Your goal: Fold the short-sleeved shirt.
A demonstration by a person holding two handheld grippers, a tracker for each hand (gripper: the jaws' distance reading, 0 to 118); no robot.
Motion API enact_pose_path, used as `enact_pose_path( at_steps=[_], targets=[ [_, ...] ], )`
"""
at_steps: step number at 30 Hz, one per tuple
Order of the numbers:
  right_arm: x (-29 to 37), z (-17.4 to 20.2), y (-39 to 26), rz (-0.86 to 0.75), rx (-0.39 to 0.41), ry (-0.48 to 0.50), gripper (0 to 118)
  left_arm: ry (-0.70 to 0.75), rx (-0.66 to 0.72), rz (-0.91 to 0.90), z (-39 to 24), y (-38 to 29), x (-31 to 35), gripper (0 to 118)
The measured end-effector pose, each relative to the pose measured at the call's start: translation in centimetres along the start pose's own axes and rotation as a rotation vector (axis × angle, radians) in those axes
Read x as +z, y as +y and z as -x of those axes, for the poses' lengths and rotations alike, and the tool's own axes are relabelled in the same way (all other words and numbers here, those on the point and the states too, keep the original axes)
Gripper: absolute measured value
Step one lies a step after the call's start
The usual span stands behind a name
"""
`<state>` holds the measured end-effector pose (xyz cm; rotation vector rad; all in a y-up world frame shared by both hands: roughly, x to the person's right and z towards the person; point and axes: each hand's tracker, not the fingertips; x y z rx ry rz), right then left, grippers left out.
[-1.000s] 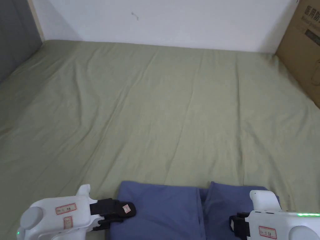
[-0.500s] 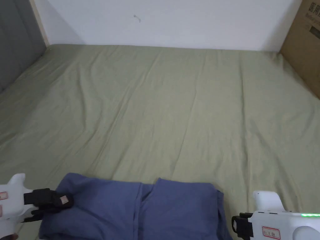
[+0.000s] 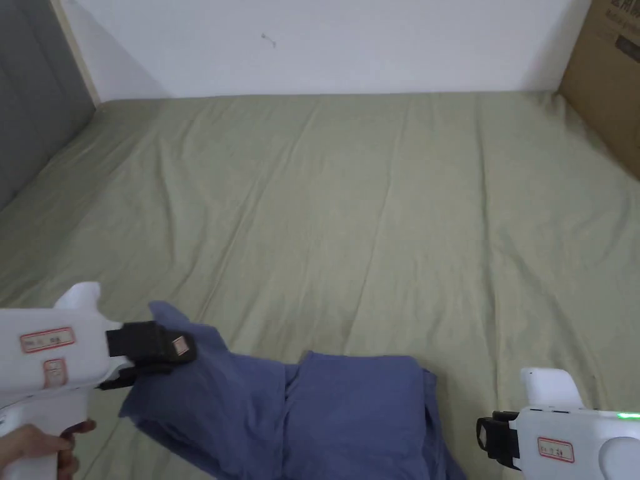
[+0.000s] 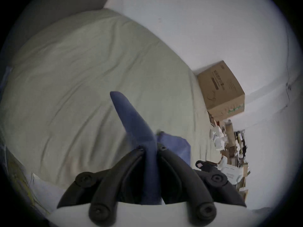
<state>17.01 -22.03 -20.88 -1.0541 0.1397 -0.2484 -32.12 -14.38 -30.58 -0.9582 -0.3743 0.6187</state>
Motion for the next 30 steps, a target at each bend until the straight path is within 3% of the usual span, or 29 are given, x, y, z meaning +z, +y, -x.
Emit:
enact_pose_path(
  at_steps=[5, 11, 12, 15, 16, 17, 23, 24, 26, 27, 30],
  targets=[
    [1.1, -1.9, -0.6, -0.029, -0.054, 0.011, 0, -0.061, -0.223, 0.038, -11.4, -3.4, -2.8, 8],
    [2.5, -4.5, -1.7, -0.079, -0.152, -0.001, 0, -0.164, -0.261, 0.226, -17.0, -7.0, -11.1, 13],
    [2.7, -5.0, -2.0, -0.081, -0.164, -0.003, 0, -0.165, -0.260, 0.247, -17.6, -7.9, -12.4, 23],
    [3.1, -5.9, -2.5, -0.083, -0.184, -0.017, 0, -0.240, -0.298, 0.361, -18.0, -9.7, -17.1, 101],
    [3.2, -6.2, -2.6, -0.082, -0.192, -0.025, 0, -0.212, -0.292, 0.419, -18.2, -10.4, -18.2, 110],
    [3.4, -6.5, -2.8, -0.083, -0.200, -0.030, 0, -0.130, -0.281, 0.417, -18.2, -10.8, -18.4, 108],
    [3.6, -7.2, -3.1, -0.090, -0.224, -0.035, 0, -0.141, -0.185, 0.301, -15.3, -8.8, -15.6, 102],
    [3.6, -7.2, -3.1, -0.089, -0.223, -0.037, 0, -0.134, -0.174, 0.263, -14.5, -8.5, -14.8, 89],
    [3.3, -7.2, -3.1, -0.087, -0.223, -0.031, 0, -0.101, -0.176, 0.234, -12.6, -7.7, -13.9, 29],
    [3.1, -7.1, -3.1, -0.086, -0.224, -0.027, 0, -0.045, -0.183, 0.231, -11.8, -7.9, -13.9, 9],
    [2.7, -6.9, -3.0, -0.087, -0.230, -0.017, 0, 0.058, -0.180, 0.248, -8.9, -8.8, -14.8, 7]
  ],
)
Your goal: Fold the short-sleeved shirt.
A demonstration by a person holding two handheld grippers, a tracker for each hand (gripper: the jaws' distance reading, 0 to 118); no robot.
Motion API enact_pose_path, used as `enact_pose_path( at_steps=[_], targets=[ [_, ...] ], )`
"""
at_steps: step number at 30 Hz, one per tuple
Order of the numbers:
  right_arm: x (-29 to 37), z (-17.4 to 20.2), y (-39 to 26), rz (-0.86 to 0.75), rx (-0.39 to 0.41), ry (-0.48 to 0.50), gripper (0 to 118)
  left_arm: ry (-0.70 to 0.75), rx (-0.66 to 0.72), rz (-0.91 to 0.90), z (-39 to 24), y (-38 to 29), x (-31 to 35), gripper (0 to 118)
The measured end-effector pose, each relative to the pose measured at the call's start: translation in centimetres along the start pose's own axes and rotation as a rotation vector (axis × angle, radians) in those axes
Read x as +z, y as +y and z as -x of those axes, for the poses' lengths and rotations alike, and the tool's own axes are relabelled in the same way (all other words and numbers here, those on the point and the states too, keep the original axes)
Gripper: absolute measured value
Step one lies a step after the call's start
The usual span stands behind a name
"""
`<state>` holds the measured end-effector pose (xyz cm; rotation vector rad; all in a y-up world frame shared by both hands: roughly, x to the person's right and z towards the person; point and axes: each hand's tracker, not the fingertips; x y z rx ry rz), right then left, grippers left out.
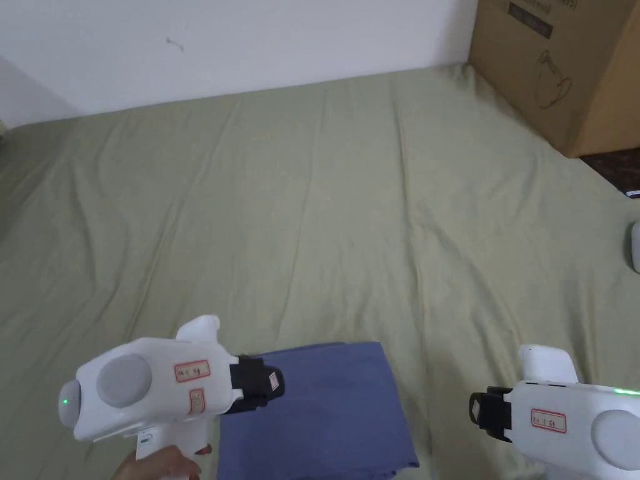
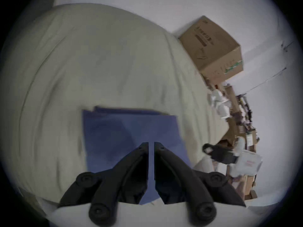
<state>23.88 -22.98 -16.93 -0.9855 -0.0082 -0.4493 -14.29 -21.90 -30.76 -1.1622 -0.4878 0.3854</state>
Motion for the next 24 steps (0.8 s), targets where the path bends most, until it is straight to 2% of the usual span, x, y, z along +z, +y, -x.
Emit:
enact_pose_path(
  at_steps=[3, 5, 9, 12, 15, 18, 22, 24],
  targets=[
    [-0.2, 0.4, 0.2, 0.004, 0.005, 0.016, 0, -0.147, 0.121, 0.031, 1.0, -1.7, -1.2, 6],
    [-0.2, 0.5, 0.2, 0.006, 0.018, 0.017, 0, -0.222, 0.107, 0.041, 0.0, -2.5, -2.0, 6],
    [0.0, 0.3, 0.2, 0.002, 0.016, 0.023, 0, -0.171, 0.045, 0.078, -2.9, -2.6, -4.3, 5],
    [0.4, -0.1, 0.0, -0.005, 0.005, 0.029, 0, -0.219, 0.036, 0.133, -4.9, -2.8, -6.7, 4],
    [0.8, -0.6, -0.2, -0.008, 0.003, 0.022, 0, -0.171, -0.030, 0.166, -7.4, -3.3, -8.8, 2],
    [1.2, -1.0, -0.4, -0.012, -0.006, 0.020, 0, -0.201, -0.054, 0.192, -9.3, -3.8, -10.5, 1],
    [1.6, -1.7, -0.5, -0.021, -0.023, 0.009, 0, -0.177, -0.098, 0.215, -11.4, -4.5, -11.0, 0],
    [1.7, -1.8, -0.4, -0.024, -0.027, 0.002, 0, -0.221, -0.115, 0.219, -12.2, -4.7, -10.7, 0]
  ],
)
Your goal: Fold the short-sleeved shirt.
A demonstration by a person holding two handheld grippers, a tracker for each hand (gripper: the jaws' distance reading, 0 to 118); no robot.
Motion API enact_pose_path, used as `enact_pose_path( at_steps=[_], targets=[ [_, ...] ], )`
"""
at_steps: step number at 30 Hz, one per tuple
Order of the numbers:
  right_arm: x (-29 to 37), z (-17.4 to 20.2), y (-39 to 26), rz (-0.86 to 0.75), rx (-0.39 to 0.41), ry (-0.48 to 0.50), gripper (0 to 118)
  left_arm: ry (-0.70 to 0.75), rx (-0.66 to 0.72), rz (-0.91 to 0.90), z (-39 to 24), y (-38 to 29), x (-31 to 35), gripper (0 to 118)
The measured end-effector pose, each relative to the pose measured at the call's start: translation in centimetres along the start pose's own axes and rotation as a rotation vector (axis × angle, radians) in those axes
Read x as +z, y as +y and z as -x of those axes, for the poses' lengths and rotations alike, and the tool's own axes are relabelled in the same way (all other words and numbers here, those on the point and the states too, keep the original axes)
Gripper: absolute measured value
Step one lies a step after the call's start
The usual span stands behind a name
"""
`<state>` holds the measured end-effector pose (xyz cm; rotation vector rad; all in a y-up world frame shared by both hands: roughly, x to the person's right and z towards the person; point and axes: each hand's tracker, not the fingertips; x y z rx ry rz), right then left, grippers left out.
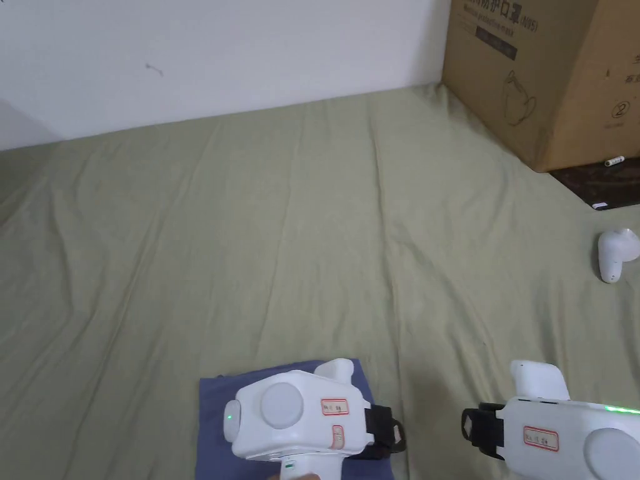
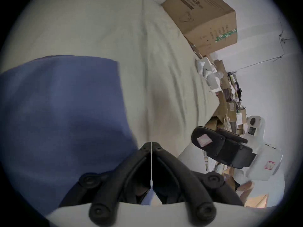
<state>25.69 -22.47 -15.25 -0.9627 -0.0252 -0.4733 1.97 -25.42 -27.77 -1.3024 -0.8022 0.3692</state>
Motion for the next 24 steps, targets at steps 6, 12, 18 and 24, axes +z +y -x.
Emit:
enact_pose_path(
  at_steps=[6, 12, 18, 24],
  targets=[
    [0.6, 1.4, 1.0, -0.017, 0.041, 0.025, 0, 0.006, -0.028, -0.087, 0.4, 0.3, 4.9, 0],
    [0.5, 6.4, 3.3, -0.030, 0.186, 0.114, 0, 0.020, 0.049, -0.305, 5.6, -0.3, 15.6, 0],
    [-3.0, 12.2, 4.1, 0.044, 0.325, 0.199, 0, 0.130, 0.191, -0.408, 11.7, -4.2, 22.0, 0],
    [-8.8, 14.5, 1.6, 0.193, 0.399, 0.143, 0, 0.105, 0.324, -0.421, 15.9, -7.8, 22.6, 0]
  ],
)
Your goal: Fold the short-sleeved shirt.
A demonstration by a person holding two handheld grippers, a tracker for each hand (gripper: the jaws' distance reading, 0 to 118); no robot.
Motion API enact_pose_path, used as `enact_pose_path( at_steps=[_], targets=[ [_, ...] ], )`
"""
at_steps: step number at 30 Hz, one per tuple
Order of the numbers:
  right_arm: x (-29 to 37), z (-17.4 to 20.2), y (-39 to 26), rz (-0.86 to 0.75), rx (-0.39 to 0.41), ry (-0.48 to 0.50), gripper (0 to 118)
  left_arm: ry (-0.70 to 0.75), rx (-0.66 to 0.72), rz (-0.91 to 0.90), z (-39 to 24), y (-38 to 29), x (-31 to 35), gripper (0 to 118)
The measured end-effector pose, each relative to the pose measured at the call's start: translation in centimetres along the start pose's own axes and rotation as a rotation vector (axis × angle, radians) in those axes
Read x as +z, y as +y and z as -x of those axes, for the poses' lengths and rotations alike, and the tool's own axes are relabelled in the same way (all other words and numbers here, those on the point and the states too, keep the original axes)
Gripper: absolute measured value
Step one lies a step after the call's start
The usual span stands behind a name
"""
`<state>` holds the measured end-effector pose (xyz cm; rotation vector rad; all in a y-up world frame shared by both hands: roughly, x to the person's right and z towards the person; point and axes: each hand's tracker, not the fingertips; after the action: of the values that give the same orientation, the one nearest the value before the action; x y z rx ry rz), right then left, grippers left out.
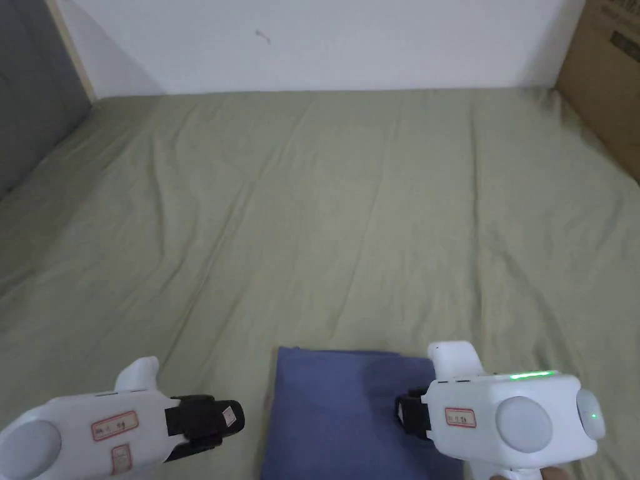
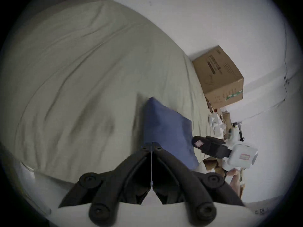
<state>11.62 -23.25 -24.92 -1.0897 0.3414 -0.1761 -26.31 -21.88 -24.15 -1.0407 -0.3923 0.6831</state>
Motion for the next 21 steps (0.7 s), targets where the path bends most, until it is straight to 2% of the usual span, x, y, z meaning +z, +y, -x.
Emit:
enact_pose_path(
  at_steps=[6, 8, 9, 11, 12, 13, 17, 21],
  targets=[
    [-1.1, -0.4, 0.2, 0.025, -0.019, 0.016, 0, -0.025, 0.042, 0.025, 1.4, -0.4, -1.3, 0],
    [-0.8, -0.4, 0.4, 0.024, -0.017, 0.012, 0, -0.058, 0.037, 0.045, 1.8, 0.0, -2.3, 5],
    [-0.7, -0.4, 0.3, 0.024, -0.013, 0.008, 0, -0.090, 0.037, 0.065, 1.8, 0.2, -2.8, 16],
    [-0.8, -0.4, 0.3, 0.028, -0.013, 0.006, 0, -0.134, 0.064, 0.089, 1.8, 0.6, -4.2, 82],
    [-0.8, -0.4, 0.2, 0.028, -0.017, 0.007, 0, -0.170, 0.074, 0.117, 1.6, 0.9, -5.2, 107],
    [-0.8, -0.4, 0.1, 0.028, -0.020, 0.007, 0, -0.177, 0.099, 0.133, 1.7, 1.0, -6.0, 118],
    [-0.7, -0.8, 0.1, 0.028, -0.040, 0.016, 0, -0.267, 0.181, 0.164, 1.6, 1.6, -8.8, 117],
    [-0.7, -1.0, 0.2, 0.034, -0.050, 0.026, 0, -0.278, 0.156, 0.212, 0.5, 1.9, -10.6, 118]
  ],
)
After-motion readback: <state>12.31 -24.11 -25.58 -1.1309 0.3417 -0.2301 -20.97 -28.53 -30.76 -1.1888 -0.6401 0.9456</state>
